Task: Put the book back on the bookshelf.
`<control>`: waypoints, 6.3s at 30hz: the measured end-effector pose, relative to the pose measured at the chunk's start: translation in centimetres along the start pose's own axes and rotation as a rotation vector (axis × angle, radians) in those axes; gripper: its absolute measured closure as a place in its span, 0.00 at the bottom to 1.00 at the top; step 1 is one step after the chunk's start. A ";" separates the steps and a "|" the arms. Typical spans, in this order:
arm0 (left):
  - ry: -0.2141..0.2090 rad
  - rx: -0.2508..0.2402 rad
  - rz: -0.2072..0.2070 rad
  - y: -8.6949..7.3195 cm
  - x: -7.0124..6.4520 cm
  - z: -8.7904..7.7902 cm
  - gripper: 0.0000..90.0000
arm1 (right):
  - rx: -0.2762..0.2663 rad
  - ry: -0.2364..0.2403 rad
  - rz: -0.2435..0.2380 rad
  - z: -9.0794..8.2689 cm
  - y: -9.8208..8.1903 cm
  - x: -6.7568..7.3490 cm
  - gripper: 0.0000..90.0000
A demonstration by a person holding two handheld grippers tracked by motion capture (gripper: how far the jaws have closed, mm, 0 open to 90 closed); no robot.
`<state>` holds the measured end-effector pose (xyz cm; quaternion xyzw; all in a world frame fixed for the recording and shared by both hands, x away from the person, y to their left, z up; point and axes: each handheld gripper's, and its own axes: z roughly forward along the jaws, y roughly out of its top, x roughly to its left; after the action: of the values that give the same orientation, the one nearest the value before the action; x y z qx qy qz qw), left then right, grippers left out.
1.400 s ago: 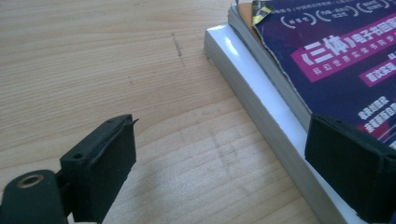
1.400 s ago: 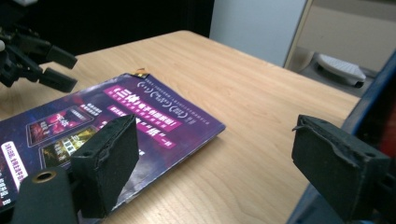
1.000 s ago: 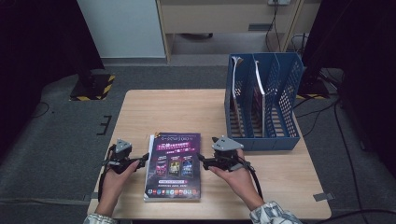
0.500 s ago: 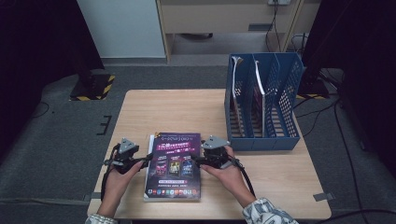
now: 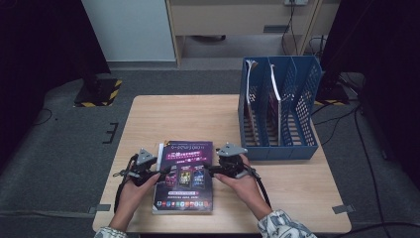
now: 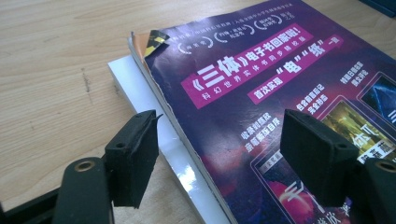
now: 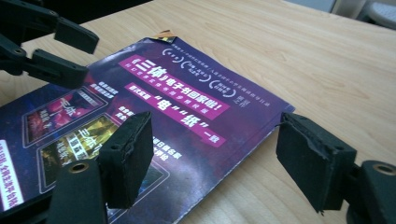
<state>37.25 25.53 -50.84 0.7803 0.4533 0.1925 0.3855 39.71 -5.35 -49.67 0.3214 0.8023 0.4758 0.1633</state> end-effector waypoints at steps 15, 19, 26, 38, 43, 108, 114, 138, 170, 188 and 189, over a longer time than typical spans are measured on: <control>-0.026 0.020 -0.005 -0.2 -0.1 1.2 0.30 | 0.046 0.040 0.030 0.6 -0.8 -0.3 0.22; -0.035 0.029 0.010 0.0 -0.3 1.5 0.28 | 0.063 0.048 0.035 0.9 -1.0 -0.5 0.20; -0.062 0.028 0.033 0.2 -1.0 1.7 0.29 | 0.087 0.061 0.046 1.3 -1.3 -0.7 0.17; -0.066 0.022 0.041 0.1 -1.5 1.8 0.29 | 0.159 0.082 0.078 2.2 -2.3 -1.5 0.12; -0.068 0.019 0.040 0.0 -1.5 1.8 0.29 | 0.171 0.103 0.114 2.4 -2.5 -1.8 0.10; -0.054 0.002 0.023 -0.8 -0.3 1.1 0.25 | 0.138 0.327 0.129 6.2 1.2 0.9 0.22; -0.054 0.000 0.021 -0.8 -0.3 1.1 0.25 | 0.158 0.334 0.161 6.7 1.0 1.3 0.37; -0.118 -0.098 -0.056 -0.1 -0.5 0.2 0.16 | -0.073 0.218 0.081 2.4 2.6 0.0 0.86; -0.302 -0.059 -0.031 1.1 -1.0 1.5 0.48 | -0.337 0.233 -0.012 -0.5 5.0 0.2 0.92; -0.239 -0.113 0.022 2.1 -0.6 -0.6 0.84 | -0.285 0.219 -0.041 -1.2 6.0 -0.3 0.91; -0.231 -0.124 0.032 2.1 -0.6 -0.7 0.86 | -0.282 0.216 -0.043 -1.3 6.2 -0.3 0.90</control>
<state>37.65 24.70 -48.72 0.7792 0.3806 0.1349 0.4794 41.42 -4.25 -43.67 0.2252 0.7472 0.6117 0.1297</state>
